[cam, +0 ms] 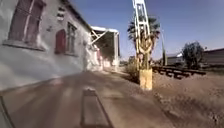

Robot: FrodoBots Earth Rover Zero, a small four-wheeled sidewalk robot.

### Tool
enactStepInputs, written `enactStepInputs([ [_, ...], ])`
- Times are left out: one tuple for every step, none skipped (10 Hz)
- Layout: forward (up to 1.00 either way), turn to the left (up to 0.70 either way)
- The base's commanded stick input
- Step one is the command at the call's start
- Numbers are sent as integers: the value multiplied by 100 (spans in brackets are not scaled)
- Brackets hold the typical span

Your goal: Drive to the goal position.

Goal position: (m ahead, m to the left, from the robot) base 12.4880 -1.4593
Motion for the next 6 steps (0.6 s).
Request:
enactStepInputs([
  [70, 0],
  [70, 0],
  [70, 0],
  [70, 0],
  [70, 0],
  [70, 0],
])
